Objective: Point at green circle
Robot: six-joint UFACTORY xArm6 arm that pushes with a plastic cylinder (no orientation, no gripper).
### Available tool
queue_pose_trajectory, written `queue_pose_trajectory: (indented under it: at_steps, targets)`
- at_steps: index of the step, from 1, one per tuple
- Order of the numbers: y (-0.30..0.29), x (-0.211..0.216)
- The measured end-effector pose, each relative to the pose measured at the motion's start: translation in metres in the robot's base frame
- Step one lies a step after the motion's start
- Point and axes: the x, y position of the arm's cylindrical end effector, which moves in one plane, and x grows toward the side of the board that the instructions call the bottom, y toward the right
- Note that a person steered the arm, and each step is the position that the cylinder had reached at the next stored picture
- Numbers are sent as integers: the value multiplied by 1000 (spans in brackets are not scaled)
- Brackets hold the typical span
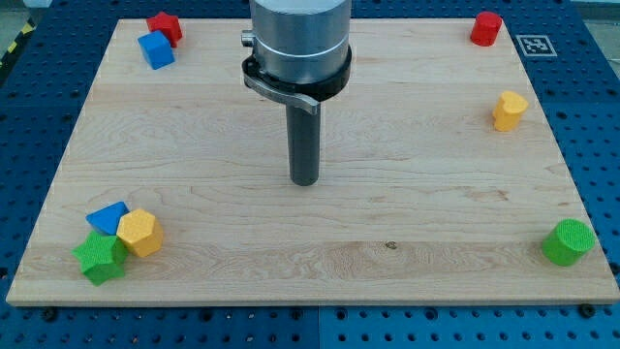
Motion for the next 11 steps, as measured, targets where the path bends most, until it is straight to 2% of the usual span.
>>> queue_pose_trajectory:
  at_steps: [1, 3, 8, 10, 11]
  targets:
    - [31, 0]
    - [136, 12]
    - [299, 42]
    - [321, 86]
    - [303, 94]
